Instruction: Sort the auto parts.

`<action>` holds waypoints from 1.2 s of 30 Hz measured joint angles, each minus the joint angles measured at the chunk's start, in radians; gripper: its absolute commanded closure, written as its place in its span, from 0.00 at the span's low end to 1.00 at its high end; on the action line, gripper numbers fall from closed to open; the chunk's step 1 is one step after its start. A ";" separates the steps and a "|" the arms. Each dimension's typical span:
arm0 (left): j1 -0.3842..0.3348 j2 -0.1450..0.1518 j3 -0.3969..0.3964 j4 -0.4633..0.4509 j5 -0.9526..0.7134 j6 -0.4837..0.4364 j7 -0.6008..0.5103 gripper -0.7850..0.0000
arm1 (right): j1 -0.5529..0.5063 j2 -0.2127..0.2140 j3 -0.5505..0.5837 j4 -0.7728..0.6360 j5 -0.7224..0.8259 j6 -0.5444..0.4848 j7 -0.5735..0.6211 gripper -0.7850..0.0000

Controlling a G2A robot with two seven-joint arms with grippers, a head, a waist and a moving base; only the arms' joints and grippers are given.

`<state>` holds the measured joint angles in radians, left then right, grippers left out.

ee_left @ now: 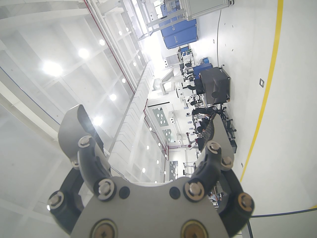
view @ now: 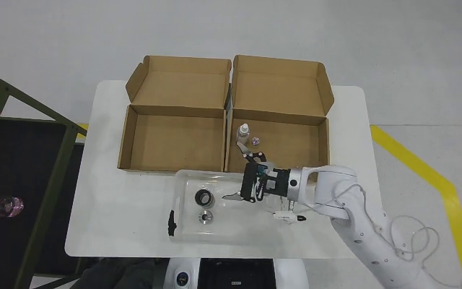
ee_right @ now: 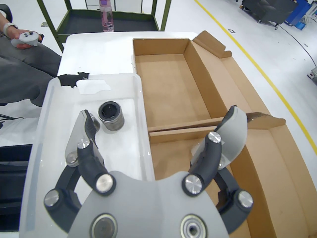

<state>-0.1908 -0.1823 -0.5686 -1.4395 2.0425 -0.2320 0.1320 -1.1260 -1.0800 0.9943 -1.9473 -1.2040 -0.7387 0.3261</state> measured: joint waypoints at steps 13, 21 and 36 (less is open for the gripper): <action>0.000 0.000 0.000 0.000 0.000 0.000 0.000 0.00 | 0.049 -0.039 -0.183 0.064 -0.088 0.006 -0.050 0.00; 0.000 0.000 0.000 0.000 0.000 0.000 0.000 0.00 | 0.112 -0.074 -0.278 0.128 -0.096 0.019 -0.029 0.00; 0.000 0.000 0.000 0.000 0.000 0.000 0.000 0.00 | 0.152 -0.111 -0.350 0.201 -0.108 0.045 -0.007 0.27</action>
<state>-0.1908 -0.1823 -0.5686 -1.4395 2.0425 -0.2320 0.1320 -0.9745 -1.1915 0.6443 -1.7462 -1.3122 -0.6940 0.3195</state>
